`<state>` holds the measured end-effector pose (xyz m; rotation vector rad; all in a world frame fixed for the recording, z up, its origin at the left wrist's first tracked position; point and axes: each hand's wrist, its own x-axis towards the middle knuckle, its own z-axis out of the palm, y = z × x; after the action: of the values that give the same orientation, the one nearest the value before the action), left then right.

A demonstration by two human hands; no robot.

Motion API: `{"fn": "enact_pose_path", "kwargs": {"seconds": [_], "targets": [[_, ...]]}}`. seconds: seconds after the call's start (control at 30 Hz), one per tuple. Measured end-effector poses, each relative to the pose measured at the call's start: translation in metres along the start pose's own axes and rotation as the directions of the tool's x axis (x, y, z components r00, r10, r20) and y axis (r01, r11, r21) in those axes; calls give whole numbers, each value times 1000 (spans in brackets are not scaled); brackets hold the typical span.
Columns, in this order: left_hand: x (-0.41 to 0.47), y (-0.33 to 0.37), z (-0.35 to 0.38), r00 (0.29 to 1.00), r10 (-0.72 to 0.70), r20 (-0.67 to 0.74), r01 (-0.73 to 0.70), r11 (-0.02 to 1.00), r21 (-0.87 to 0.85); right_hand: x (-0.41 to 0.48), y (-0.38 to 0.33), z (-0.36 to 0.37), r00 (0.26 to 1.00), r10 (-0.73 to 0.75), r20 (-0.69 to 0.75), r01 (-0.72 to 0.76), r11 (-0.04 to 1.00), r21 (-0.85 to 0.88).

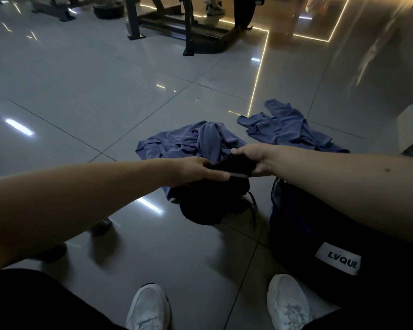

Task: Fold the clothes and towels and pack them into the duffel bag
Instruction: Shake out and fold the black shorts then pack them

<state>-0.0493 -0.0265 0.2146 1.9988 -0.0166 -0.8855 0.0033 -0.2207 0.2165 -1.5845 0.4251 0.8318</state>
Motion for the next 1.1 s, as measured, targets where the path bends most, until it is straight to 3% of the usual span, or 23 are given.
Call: {"fn": "enact_pose_path", "kwargs": {"seconds": [0.1, 0.17, 0.37, 0.5, 0.57, 0.67, 0.77, 0.87, 0.93, 1.0, 1.1], "targets": [[6, -4, 0, 979, 122, -166, -52, 927, 370, -3, -2, -1, 1000, 0, -21, 1, 1000, 7], [8, -4, -1, 951, 190, -242, -61, 887, 457, -3, -2, -1, 1000, -13, -26, 13, 1000, -9], [8, 4, -15, 883, 257, -394, -183, 959, 216, -9, -1, -3, 996, -88, 16, 88, 996, 15], [12, 7, -15, 888, 262, -377, -247, 965, 88, -9, -3, 4, 997, -71, 11, 69, 988, 138], [13, 3, -12, 906, 196, -375, -169, 980, 105, -9, -7, 11, 997, -66, 36, 56, 975, 216], [17, -4, -9, 942, 128, -311, -59, 973, 221, -14, -13, 24, 989, -108, 103, 86, 977, 197], [13, -3, -7, 940, 194, -280, -96, 939, 329, -16, -13, 32, 979, -168, 111, 150, 976, 160], [8, -4, -6, 907, 231, -353, -119, 943, 310, -5, -7, 26, 977, -208, 45, 196, 962, 189], [5, -1, -7, 876, 256, -409, -149, 950, 276, 5, 2, 18, 978, -210, -7, 210, 974, 82], [1, 5, -9, 848, 266, -459, -178, 958, 226, 12, 19, 7, 970, -221, -102, 205, 967, -148], [-3, 18, -14, 823, 247, -512, -240, 967, 80, 17, 52, -11, 972, -198, -123, 108, 851, -514]]}}
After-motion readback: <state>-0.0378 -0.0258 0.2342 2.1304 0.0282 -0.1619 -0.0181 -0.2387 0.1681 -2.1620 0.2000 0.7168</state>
